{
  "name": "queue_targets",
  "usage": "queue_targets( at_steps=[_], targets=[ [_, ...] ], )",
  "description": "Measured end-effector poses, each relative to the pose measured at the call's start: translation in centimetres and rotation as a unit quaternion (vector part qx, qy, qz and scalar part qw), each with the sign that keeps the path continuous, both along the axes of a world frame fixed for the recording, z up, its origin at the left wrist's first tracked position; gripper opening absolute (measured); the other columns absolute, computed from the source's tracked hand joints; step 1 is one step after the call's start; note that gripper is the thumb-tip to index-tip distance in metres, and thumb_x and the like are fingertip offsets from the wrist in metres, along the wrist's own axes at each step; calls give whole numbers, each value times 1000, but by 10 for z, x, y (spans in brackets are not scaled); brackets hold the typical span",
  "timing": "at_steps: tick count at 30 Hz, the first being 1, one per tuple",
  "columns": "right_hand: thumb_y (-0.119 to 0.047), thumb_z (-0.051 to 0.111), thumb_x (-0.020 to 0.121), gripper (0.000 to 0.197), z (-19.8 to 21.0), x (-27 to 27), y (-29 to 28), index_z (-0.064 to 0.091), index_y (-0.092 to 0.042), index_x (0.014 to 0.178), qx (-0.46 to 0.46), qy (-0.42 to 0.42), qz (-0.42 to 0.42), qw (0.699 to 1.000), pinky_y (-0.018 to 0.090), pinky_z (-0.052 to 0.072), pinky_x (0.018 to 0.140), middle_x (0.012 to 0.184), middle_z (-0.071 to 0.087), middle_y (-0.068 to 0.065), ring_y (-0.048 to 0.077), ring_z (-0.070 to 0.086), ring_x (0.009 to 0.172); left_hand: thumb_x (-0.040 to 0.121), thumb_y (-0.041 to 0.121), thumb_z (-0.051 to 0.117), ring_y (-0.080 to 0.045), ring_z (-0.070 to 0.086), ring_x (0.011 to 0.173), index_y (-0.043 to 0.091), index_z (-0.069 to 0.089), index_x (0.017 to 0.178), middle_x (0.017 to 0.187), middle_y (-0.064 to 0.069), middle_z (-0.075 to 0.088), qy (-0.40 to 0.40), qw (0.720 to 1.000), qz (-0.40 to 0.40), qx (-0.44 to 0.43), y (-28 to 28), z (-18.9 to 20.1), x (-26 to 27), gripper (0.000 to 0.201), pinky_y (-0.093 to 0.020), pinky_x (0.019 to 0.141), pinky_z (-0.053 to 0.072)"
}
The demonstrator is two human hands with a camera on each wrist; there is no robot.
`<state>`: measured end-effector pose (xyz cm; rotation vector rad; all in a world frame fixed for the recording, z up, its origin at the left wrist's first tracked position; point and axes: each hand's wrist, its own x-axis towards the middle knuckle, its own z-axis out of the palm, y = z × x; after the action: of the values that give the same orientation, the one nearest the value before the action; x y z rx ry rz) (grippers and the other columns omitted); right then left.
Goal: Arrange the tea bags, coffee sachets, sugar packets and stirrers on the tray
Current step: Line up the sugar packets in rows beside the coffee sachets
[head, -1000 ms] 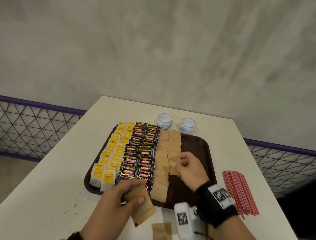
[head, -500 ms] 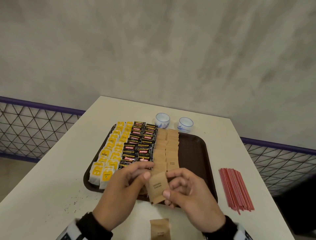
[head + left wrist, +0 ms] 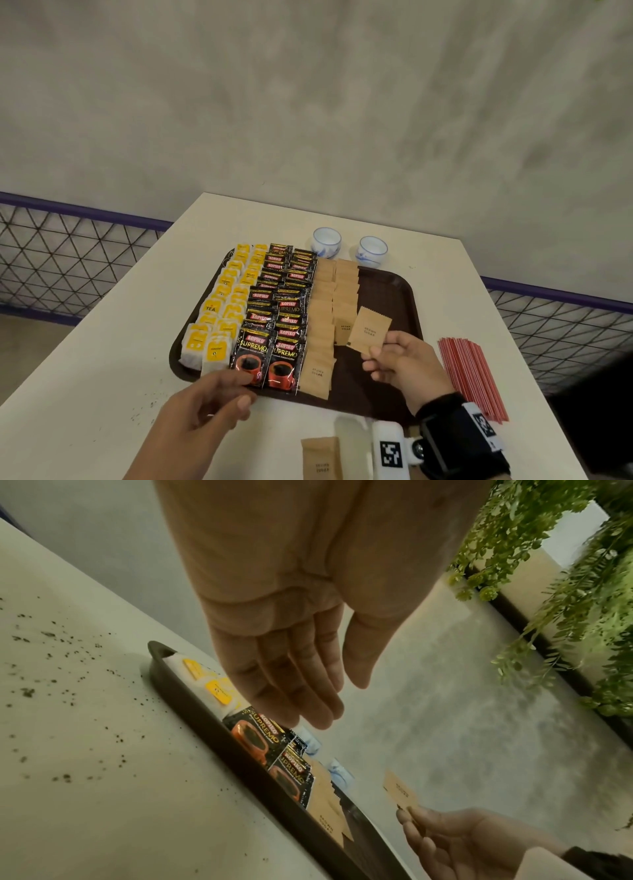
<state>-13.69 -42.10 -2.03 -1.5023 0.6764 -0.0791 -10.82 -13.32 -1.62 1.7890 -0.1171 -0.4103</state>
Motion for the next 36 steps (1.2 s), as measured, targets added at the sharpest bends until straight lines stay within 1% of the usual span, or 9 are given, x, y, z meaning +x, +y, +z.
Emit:
queue_targets(
  at_steps=[6, 10, 13, 19, 24, 27, 31, 34, 36],
  targets=[
    [-3, 47, 98, 17, 1, 3, 0, 62, -12, 97, -85, 36, -6, 996, 24, 54, 57, 88, 72, 13, 19, 65, 68, 81, 8, 68, -13, 71, 78, 26, 70, 92, 84, 3, 76, -26, 999, -5, 19, 4, -6, 0, 21, -38, 82, 55],
    [-5, 44, 99, 15, -10, 14, -2, 57, -11, 95, -112, 98, -3, 989, 24, 48, 51, 84, 72, 12, 18, 62, 60, 79, 9, 71, -3, 69, 75, 43, 66, 86, 81, 9, 75, -62, 997, -15, 52, 21, -14, -4, 35, -21, 75, 54],
    [-3, 46, 96, 10, -20, 23, -1, 51, -9, 92, -115, 137, 0, 984, 23, 44, 45, 80, 72, 14, 18, 59, 53, 77, 11, 73, 1, 69, 71, 37, 71, 80, 79, 11, 75, -68, 993, -12, 98, 46, -24, -5, 26, -9, 71, 51],
    [-3, 46, 94, 12, -23, 40, 2, 51, -12, 87, -164, 177, 24, 970, 21, 33, 35, 70, 70, 8, 16, 51, 45, 72, 4, 76, -5, 70, 65, 33, 72, 77, 73, 6, 75, -71, 986, 9, 148, 96, -59, -14, 29, -8, 64, 53],
    [-7, 46, 93, 13, -23, 49, 5, 54, -12, 84, -207, 212, 41, 954, 22, 36, 41, 68, 69, 8, 15, 47, 42, 53, 50, 64, -8, 70, 64, 37, 69, 87, 72, 1, 74, -73, 989, 62, 115, 120, -69, -20, 37, -2, 62, 48],
    [-5, 47, 90, 13, -23, 51, 7, 52, -13, 80, -217, 219, 45, 950, 23, 40, 48, 67, 68, 8, 16, 48, 43, 52, 54, 60, -9, 70, 63, 39, 69, 89, 73, 2, 74, -61, 989, 73, 111, 127, -69, -22, 41, -2, 62, 48],
    [-3, 48, 90, 17, -23, 52, 7, 51, -13, 77, -219, 218, 44, 950, 23, 42, 50, 65, 67, 8, 15, 50, 43, 67, 14, 81, -7, 70, 66, 40, 69, 87, 73, 3, 75, -83, 985, 50, 143, 129, -68, -23, 35, -2, 62, 49],
    [0, 52, 90, 20, -23, 54, 5, 51, -13, 74, -219, 225, 35, 949, 25, 45, 51, 70, 68, 10, 15, 50, 45, 72, 3, 77, -10, 72, 70, 44, 67, 90, 75, 7, 75, -104, 980, 43, 163, 131, -71, -23, 45, -5, 63, 50],
    [1, 57, 87, 21, -24, 55, 4, 52, -12, 71, -233, 234, 40, 943, 33, 53, 67, 85, 72, 15, 19, 53, 53, 75, -4, 70, -7, 71, 67, 43, 66, 91, 75, 6, 75, -112, 979, 50, 162, 131, -70, -24, 51, -4, 62, 50]
  ],
)
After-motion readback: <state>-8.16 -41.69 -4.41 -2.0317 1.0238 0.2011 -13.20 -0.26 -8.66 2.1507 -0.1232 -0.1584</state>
